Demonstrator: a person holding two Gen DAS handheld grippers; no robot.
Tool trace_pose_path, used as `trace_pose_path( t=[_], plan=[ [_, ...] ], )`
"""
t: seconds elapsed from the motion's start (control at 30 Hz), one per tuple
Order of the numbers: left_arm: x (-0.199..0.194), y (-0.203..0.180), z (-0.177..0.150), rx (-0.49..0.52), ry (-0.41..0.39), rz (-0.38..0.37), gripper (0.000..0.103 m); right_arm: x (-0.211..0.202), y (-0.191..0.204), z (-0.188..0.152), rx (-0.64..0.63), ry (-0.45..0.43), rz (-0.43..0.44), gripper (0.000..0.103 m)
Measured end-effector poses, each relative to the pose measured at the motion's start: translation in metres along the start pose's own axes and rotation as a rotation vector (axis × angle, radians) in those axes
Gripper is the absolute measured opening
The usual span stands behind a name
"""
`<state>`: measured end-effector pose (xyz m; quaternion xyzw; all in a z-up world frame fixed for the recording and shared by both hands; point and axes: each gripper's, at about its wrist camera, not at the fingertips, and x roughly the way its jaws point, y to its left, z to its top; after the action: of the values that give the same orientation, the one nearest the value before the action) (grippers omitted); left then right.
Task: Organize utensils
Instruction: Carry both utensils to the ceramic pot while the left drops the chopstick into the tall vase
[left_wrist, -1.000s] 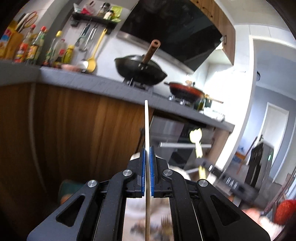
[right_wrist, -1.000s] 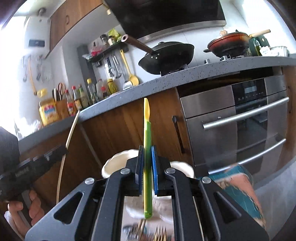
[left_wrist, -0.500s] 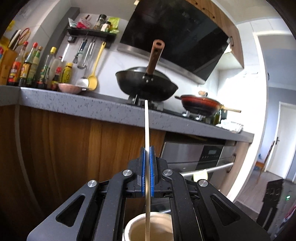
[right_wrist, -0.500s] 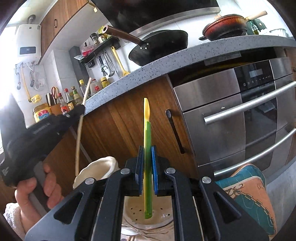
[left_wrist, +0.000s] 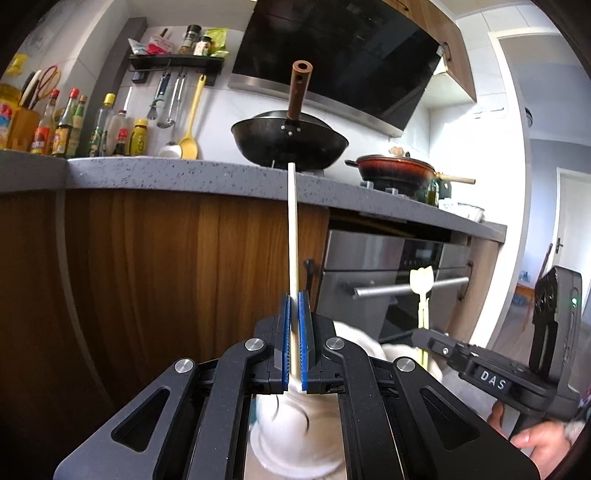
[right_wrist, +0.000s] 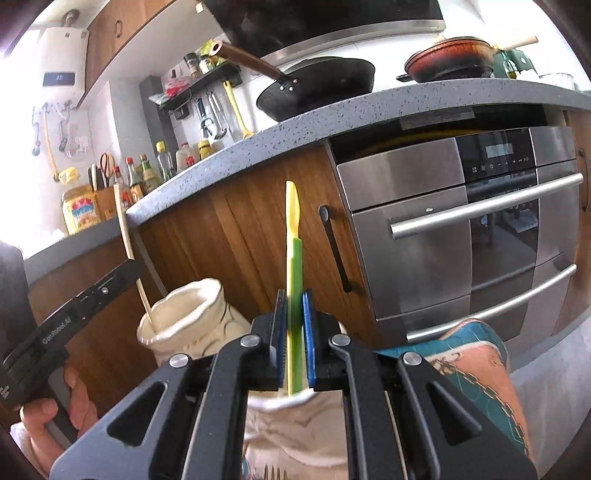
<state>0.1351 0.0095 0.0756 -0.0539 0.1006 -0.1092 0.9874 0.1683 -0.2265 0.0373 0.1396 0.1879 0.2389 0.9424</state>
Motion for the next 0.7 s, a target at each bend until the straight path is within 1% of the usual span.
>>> trace_pose_path(
  t=[0.13, 0.37, 0.5, 0.57, 0.63, 0.7],
  plan=[
    [0.001, 0.003, -0.008, -0.025, 0.051, -0.024, 0.005, -0.009, 0.003, -0.006, -0.023, 0.009, -0.013, 0.008],
    [0.002, 0.003, -0.014, -0.015, 0.067, -0.042, 0.005, -0.008, 0.004, -0.009, -0.031, 0.023, -0.026, 0.008],
    [0.002, 0.004, -0.015, -0.015, 0.065, -0.038, 0.005, -0.005, 0.001, -0.009, -0.019, 0.035, -0.021, 0.008],
    [0.001, 0.004, -0.014, -0.022, 0.065, -0.037, 0.010, -0.005, 0.001, -0.009, -0.024, 0.034, -0.023, 0.008],
    [-0.001, 0.006, -0.014, -0.031, 0.057, -0.040, 0.024, -0.004, 0.001, -0.009, -0.031, 0.034, -0.031, 0.008],
    [-0.004, 0.007, -0.013, -0.032, 0.046, -0.031, 0.031, -0.003, 0.001, -0.009, -0.037, 0.038, -0.037, 0.008]
  ],
)
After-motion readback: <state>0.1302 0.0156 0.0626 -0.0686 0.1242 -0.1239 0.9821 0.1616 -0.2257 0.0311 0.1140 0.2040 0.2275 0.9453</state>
